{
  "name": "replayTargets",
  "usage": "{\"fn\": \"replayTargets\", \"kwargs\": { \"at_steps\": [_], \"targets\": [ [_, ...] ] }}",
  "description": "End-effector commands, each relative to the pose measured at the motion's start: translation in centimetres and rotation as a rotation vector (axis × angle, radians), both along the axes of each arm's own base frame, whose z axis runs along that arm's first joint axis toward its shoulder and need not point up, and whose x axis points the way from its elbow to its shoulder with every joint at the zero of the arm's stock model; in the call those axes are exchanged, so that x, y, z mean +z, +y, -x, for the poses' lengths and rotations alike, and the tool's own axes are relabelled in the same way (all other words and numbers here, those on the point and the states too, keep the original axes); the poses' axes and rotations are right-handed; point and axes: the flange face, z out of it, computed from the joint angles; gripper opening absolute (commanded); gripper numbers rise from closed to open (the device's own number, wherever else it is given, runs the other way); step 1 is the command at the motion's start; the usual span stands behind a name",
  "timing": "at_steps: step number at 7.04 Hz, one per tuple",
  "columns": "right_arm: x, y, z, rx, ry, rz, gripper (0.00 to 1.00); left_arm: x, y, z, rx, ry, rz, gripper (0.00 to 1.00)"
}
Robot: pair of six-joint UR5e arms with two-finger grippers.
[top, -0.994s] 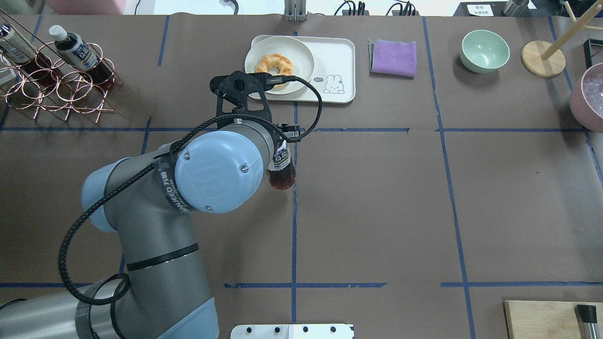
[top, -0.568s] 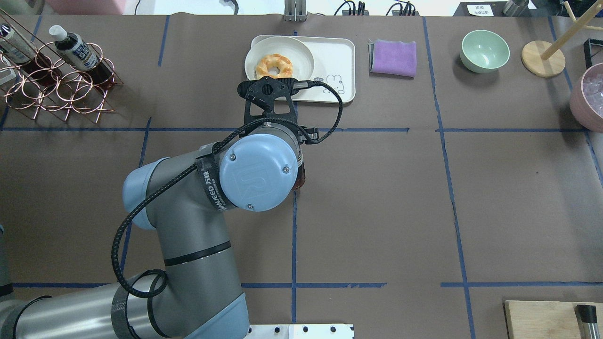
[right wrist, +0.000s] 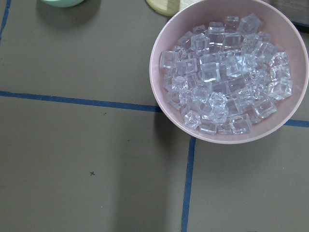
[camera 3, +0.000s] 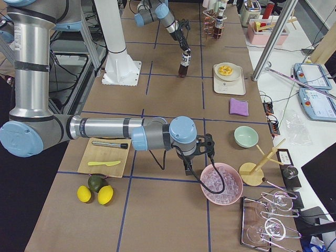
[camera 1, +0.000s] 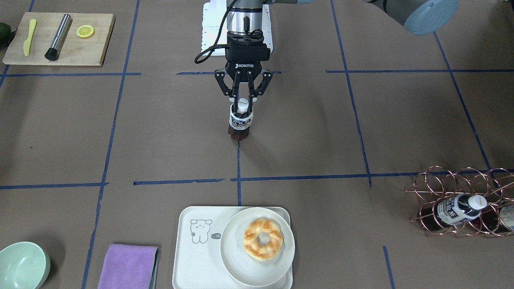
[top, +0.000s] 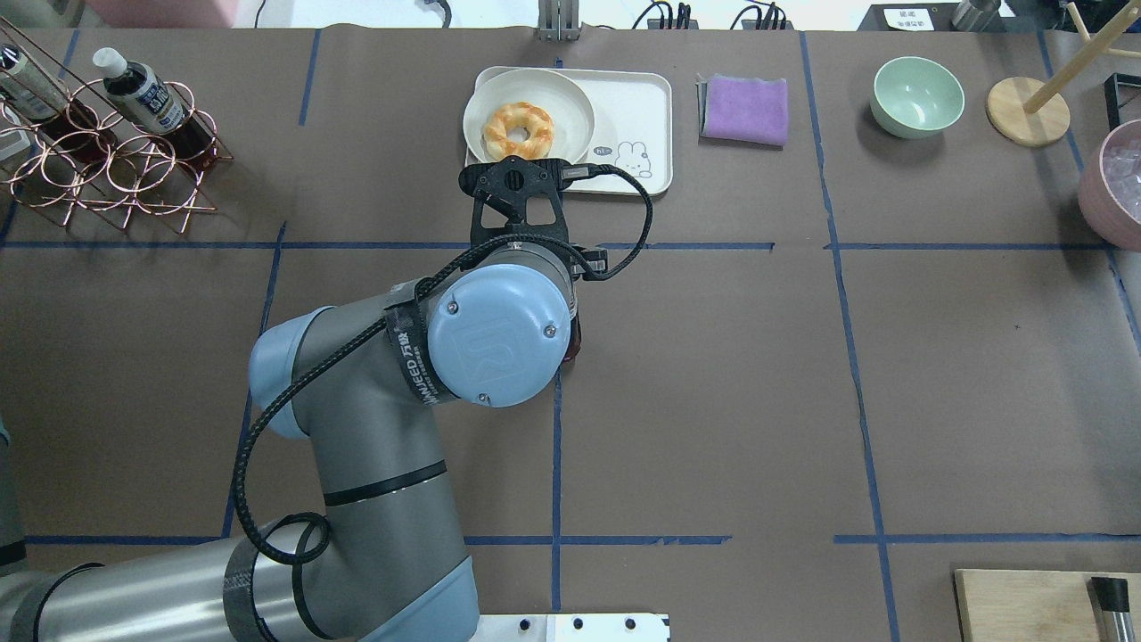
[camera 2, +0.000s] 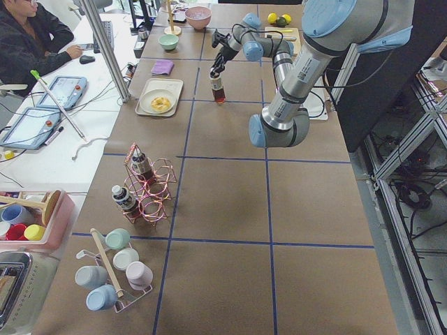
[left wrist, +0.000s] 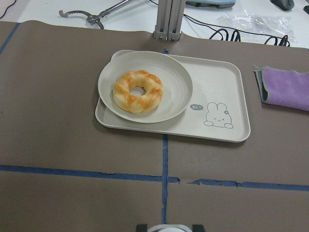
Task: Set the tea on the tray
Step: 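Set the bottle upright at table center, open left gripper, withdraw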
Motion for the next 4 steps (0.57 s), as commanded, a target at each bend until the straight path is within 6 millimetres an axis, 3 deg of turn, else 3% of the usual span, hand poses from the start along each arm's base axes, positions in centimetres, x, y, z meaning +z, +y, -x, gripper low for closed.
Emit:
{"fn": "replayTargets", "kwargs": {
  "at_steps": [1, 2, 3, 4],
  "targets": [
    [-0.07, 0.00, 0.00, 0.000, 0.000, -0.001, 1.00, 0.01, 0.11, -0.11, -0.022, 0.029, 0.027, 0.57],
    [-0.07, 0.00, 0.00, 0.000, 0.000, -0.001, 1.00, 0.09, 0.26, -0.24, -0.032, 0.031, 0.028, 0.89],
    [-0.07, 0.00, 0.00, 0.000, 0.000, -0.001, 1.00, 0.08, 0.67, -0.59, -0.045, 0.026, 0.015, 1.00],
    [-0.07, 0.00, 0.00, 0.000, 0.000, -0.001, 1.00, -0.09, 0.64, -0.42, -0.047, 0.029, 0.014, 1.00]
  ]
}}
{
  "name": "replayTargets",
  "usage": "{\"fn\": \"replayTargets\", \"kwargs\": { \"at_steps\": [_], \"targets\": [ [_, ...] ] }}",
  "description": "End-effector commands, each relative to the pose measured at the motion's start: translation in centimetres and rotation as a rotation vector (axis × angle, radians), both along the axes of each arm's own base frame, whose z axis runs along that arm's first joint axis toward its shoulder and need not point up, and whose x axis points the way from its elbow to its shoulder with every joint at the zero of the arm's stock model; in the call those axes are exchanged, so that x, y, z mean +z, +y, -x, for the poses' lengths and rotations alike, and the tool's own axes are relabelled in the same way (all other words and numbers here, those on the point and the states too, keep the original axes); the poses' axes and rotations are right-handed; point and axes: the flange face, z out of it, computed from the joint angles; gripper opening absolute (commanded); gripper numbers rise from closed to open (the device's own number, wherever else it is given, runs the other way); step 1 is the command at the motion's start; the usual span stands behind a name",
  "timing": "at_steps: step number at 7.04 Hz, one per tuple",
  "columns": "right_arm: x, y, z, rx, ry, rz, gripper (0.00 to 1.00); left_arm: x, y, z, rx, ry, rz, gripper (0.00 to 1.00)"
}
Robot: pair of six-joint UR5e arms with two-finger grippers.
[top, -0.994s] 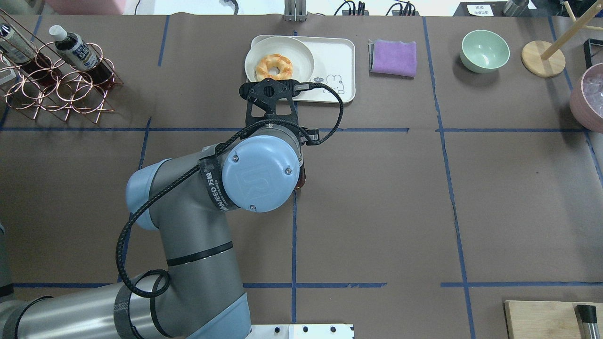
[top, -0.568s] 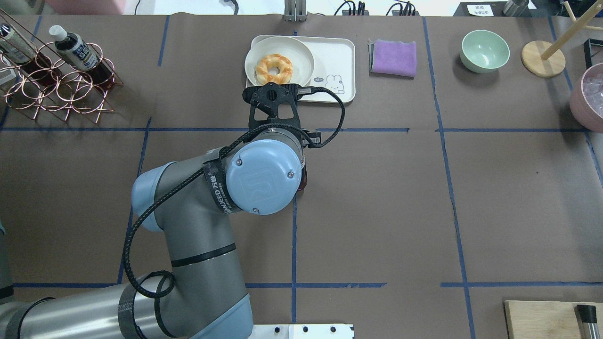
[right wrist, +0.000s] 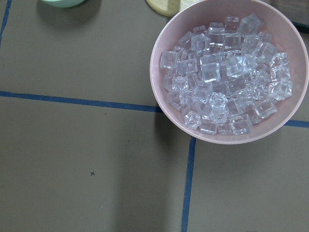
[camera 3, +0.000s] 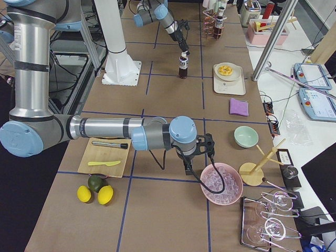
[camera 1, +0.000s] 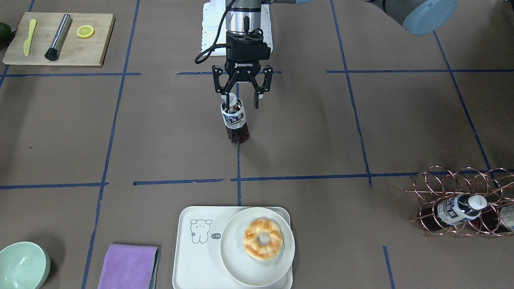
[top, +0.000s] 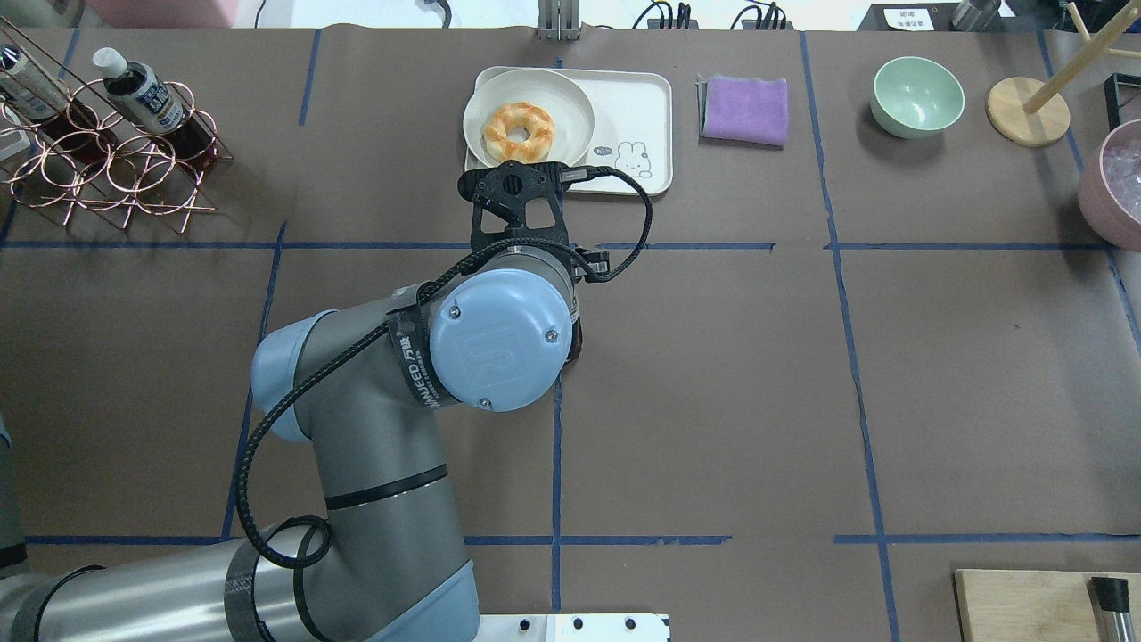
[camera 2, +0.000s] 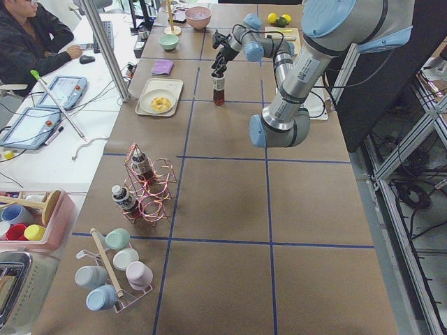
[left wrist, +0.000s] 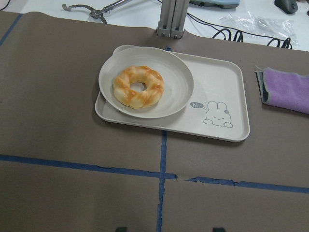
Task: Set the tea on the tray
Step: 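Set the bottle upright at table center, open left gripper, withdraw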
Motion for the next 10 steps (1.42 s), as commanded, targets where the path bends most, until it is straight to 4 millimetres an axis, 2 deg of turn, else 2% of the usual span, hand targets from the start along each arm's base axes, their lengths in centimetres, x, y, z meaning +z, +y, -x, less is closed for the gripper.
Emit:
{"fn": "replayTargets", "kwargs": {
  "at_steps": [1, 2, 3, 4, 5, 6, 7, 9, 10],
  "targets": [
    [-0.1, -0.1, 0.0, 0.000, 0.000, -0.002, 1.00, -0.7, 0.5, 0.7, 0.001, 0.018, -0.008, 1.00],
    [-0.5, -0.3, 0.0, 0.000, 0.001, -0.011, 1.00, -1.2, 0.6, 1.5, 0.005, 0.025, -0.017, 1.00],
    [-1.7, -0.5, 0.0, -0.001, 0.004, -0.036, 1.00, -1.8, 1.2, 3.7, 0.039, 0.046, -0.025, 1.00],
    [-2.7, -0.7, 0.0, -0.002, 0.008, -0.056, 1.00, 0.5, 0.2, 6.9, 0.087, 0.008, -0.002, 1.00],
    [-3.9, -0.8, 0.3, -0.008, 0.013, -0.080, 1.00, 4.1, -1.0, 11.0, 0.127, -0.058, -0.018, 1.00],
    [-5.9, -1.9, 0.7, -0.016, 0.011, -0.113, 1.00, 6.6, -2.8, 14.5, 0.143, -0.149, -0.075, 1.00],
    [-8.5, -3.7, 1.0, -0.008, 0.014, -0.144, 1.00, 9.2, -3.7, 18.1, 0.157, -0.217, -0.100, 1.00],
    [-16.3, -6.7, 6.5, 0.068, -0.004, -0.096, 1.00, 14.7, -4.5, 24.6, 0.236, -0.228, 0.009, 1.00],
    [-20.8, -7.3, 11.1, 0.048, -0.026, -0.111, 1.00, 17.8, -4.8, 28.0, 0.301, -0.258, 0.041, 1.00]
  ]
}}
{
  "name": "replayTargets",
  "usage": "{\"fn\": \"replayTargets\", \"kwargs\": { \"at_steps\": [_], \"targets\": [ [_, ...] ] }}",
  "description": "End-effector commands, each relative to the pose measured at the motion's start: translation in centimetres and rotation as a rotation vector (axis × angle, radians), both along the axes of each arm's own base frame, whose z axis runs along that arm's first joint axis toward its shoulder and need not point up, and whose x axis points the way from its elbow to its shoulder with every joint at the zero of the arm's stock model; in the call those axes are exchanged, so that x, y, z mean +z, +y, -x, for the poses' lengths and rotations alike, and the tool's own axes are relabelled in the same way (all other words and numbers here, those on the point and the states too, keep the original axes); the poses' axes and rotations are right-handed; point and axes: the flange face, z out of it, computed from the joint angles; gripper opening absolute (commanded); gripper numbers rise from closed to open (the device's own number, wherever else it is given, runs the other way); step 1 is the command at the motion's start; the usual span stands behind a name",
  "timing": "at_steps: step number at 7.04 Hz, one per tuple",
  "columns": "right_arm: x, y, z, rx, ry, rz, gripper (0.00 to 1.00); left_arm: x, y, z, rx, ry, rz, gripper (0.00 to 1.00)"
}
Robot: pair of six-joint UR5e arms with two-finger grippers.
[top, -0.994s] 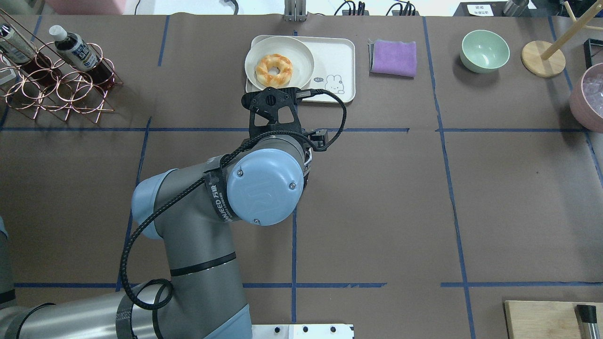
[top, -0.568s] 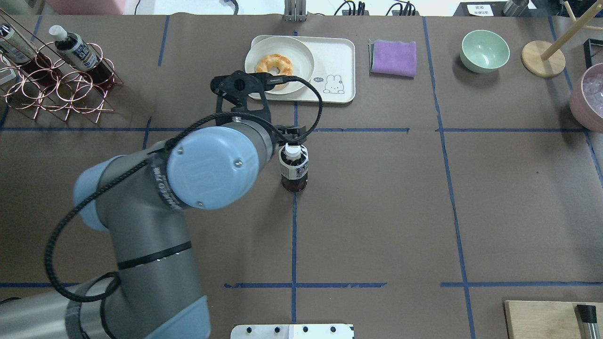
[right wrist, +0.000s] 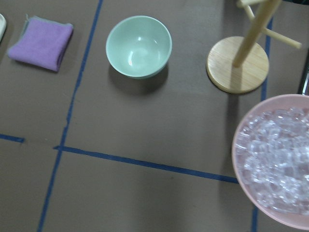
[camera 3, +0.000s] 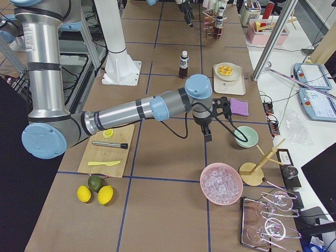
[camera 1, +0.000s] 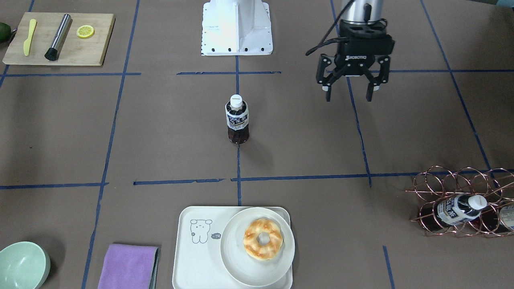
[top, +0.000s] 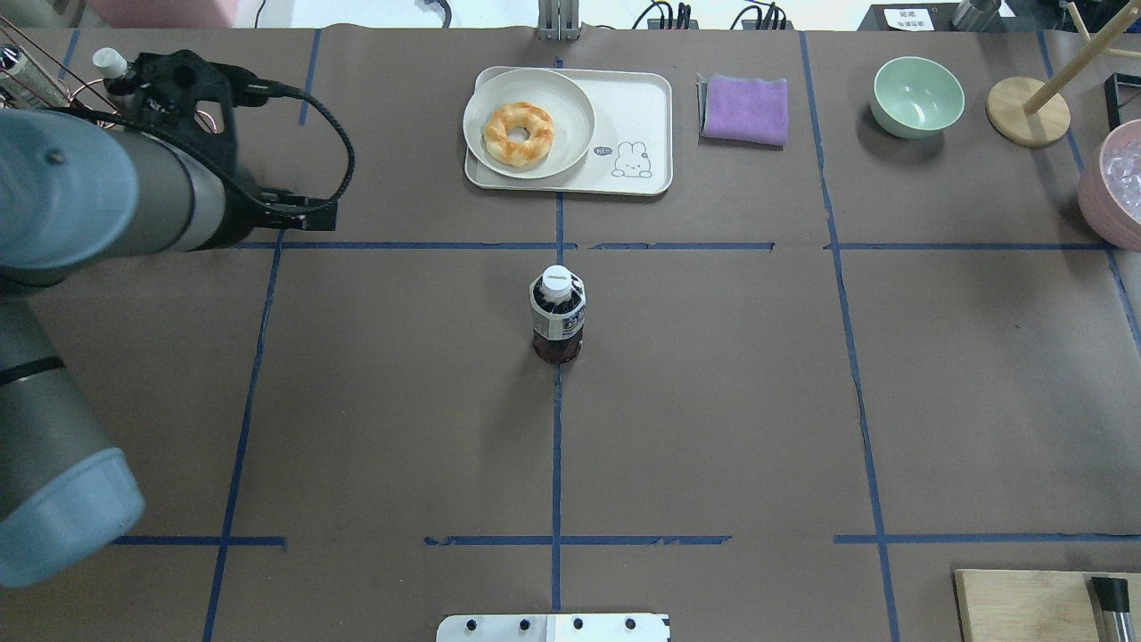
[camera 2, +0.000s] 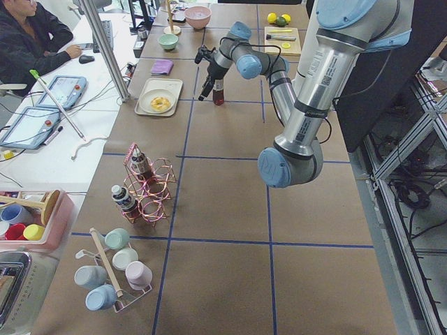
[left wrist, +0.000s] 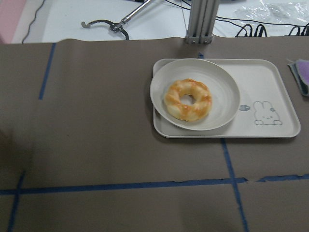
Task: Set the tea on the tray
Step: 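Reach the right gripper over the standing tea bottle while left arm retracts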
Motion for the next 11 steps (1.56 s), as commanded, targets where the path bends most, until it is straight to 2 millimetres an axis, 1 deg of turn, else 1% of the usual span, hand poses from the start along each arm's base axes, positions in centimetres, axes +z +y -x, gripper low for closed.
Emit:
{"fn": "replayTargets", "kwargs": {
  "at_steps": [1, 2, 3, 4, 5, 6, 7, 8, 9, 10, 11],
  "targets": [
    [-10.0, -1.1, 10.0, 0.018, -0.050, 0.020, 1.00, 7.1, -0.2, 7.1, 0.093, -0.080, 0.090, 1.00],
    [-14.3, -1.0, 15.1, 0.057, -0.111, 0.104, 1.00, 10.6, -0.3, 9.9, 0.148, -0.146, 0.103, 1.00],
    [-18.6, 0.1, 18.6, 0.077, -0.176, 0.166, 1.00, 13.2, -0.1, 12.7, 0.193, -0.180, 0.115, 1.00],
    [-21.9, 1.9, 21.2, 0.093, -0.206, 0.188, 1.00, 14.3, -0.1, 14.8, 0.204, -0.177, 0.130, 1.00],
    [-26.1, 4.0, 25.6, 0.100, -0.191, 0.226, 1.00, 15.2, 0.0, 16.1, 0.217, -0.179, 0.140, 1.00],
    [-31.0, 5.4, 30.0, 0.097, -0.130, 0.215, 1.00, 15.6, 0.0, 17.3, 0.221, -0.169, 0.146, 1.00],
    [-34.3, 7.5, 34.0, 0.098, -0.072, 0.214, 1.00, 16.4, 0.2, 18.0, 0.255, -0.156, 0.154, 1.00],
    [-35.9, 9.2, 36.8, 0.090, -0.073, 0.223, 1.00, 17.6, 0.6, 19.1, 0.277, -0.161, 0.165, 1.00],
    [-36.6, 10.3, 39.2, 0.098, -0.059, 0.203, 1.00, 18.5, 0.5, 20.7, 0.292, -0.181, 0.153, 1.00],
    [-37.4, 10.9, 42.0, 0.119, -0.036, 0.182, 1.00, 19.2, 0.5, 22.0, 0.297, -0.193, 0.148, 1.00],
    [-37.8, 10.7, 44.8, 0.124, -0.004, 0.172, 1.00, 19.5, 0.9, 22.0, 0.318, -0.168, 0.159, 1.00]
  ]
}}
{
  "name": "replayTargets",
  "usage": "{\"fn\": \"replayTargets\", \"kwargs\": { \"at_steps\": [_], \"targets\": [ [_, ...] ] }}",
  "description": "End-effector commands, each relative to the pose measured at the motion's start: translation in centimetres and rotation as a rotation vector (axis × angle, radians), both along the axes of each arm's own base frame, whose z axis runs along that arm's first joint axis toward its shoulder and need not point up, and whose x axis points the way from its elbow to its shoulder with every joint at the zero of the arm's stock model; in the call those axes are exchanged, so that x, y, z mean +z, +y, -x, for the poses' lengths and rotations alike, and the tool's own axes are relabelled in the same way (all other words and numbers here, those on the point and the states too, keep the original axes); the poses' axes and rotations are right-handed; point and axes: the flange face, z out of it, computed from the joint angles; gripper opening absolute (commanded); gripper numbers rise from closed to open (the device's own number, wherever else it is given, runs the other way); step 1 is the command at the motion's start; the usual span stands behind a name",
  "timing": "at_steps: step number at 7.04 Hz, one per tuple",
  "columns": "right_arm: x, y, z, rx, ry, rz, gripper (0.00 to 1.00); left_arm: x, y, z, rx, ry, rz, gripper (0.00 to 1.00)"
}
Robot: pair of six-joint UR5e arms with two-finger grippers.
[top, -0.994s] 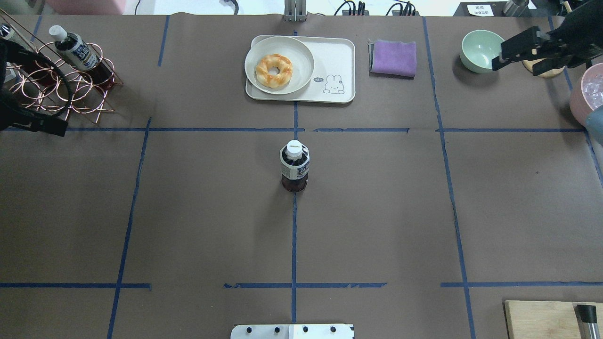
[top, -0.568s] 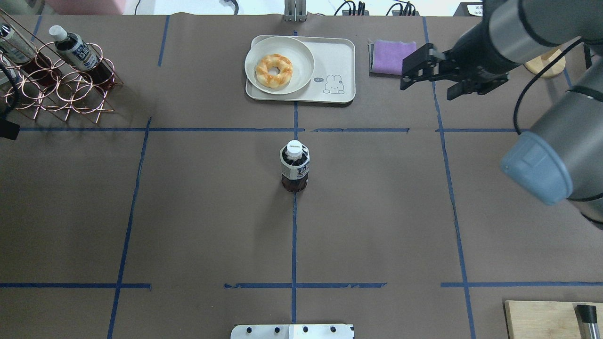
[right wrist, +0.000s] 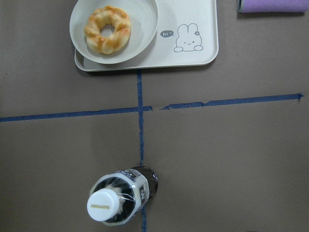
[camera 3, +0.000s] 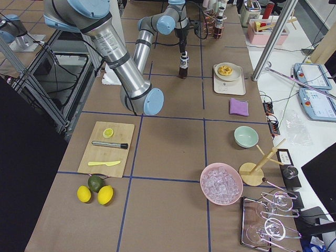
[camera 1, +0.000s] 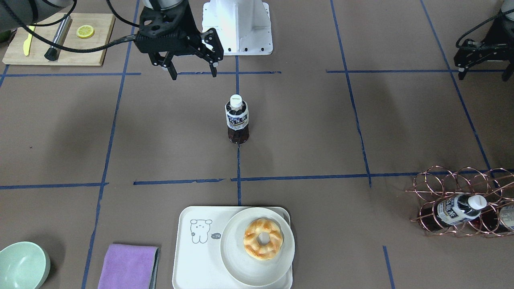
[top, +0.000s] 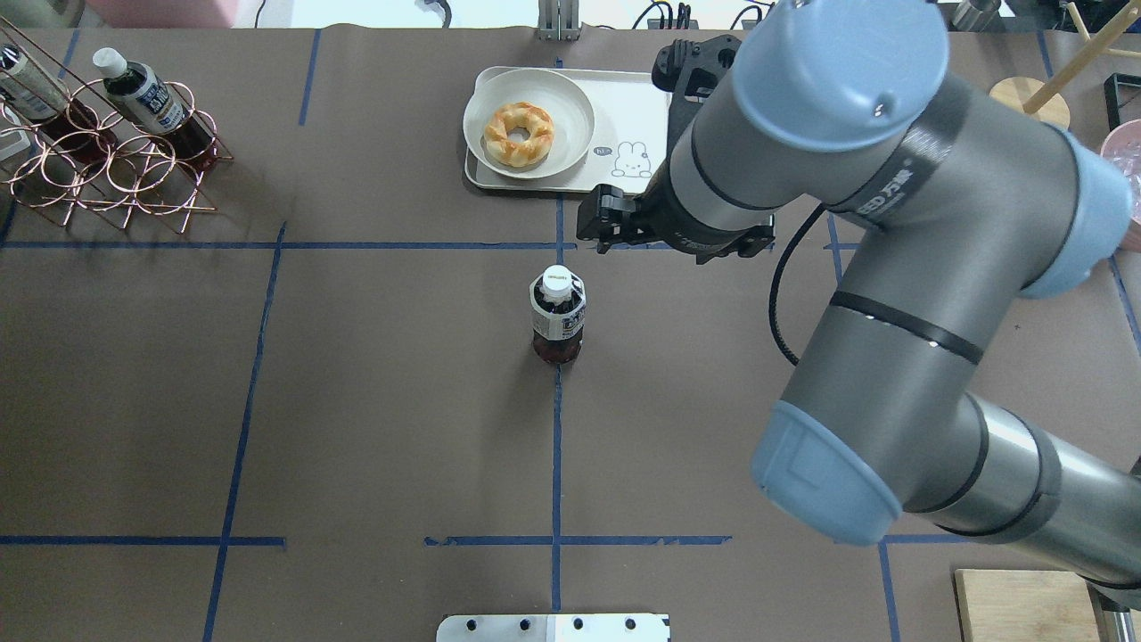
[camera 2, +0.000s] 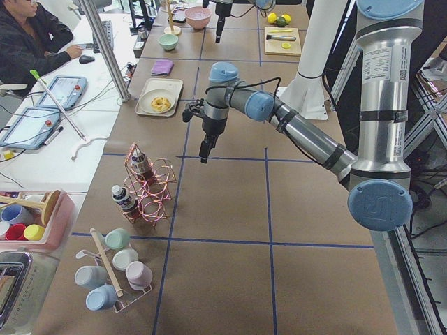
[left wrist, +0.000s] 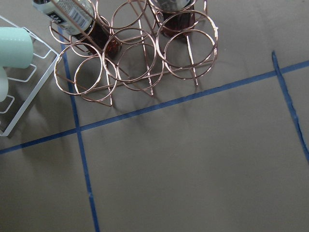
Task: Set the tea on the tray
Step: 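Reach the right gripper over the standing tea bottle while left arm retracts, then lower the right gripper and close it around the bottle top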
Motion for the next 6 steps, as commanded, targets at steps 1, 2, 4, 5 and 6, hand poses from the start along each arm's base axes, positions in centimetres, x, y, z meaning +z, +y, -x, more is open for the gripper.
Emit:
{"fn": "replayTargets", "kwargs": {
  "at_steps": [1, 2, 4, 5, 6],
  "targets": [
    [-1.7, 0.1, 5.4, 0.022, 0.057, -0.025, 0.99, 0.7, 0.4, 0.6, 0.018, 0.017, 0.013, 1.00],
    [-1.7, -0.1, 6.7, 0.016, 0.069, -0.019, 0.99, 0.7, 0.4, 0.6, 0.018, 0.016, 0.015, 1.00],
    [-3.1, -1.1, 9.8, 0.013, 0.098, -0.014, 0.97, 0.8, 0.4, 0.7, 0.020, 0.016, 0.014, 1.00],
    [-2.8, -1.1, 10.3, 0.013, 0.108, -0.013, 0.93, 0.8, 0.4, 0.7, 0.020, 0.015, 0.016, 1.00],
    [-2.3, -1.5, 10.9, 0.012, 0.120, -0.006, 0.86, 0.9, 0.4, 0.6, 0.020, 0.015, 0.017, 1.00]
  ]
}}
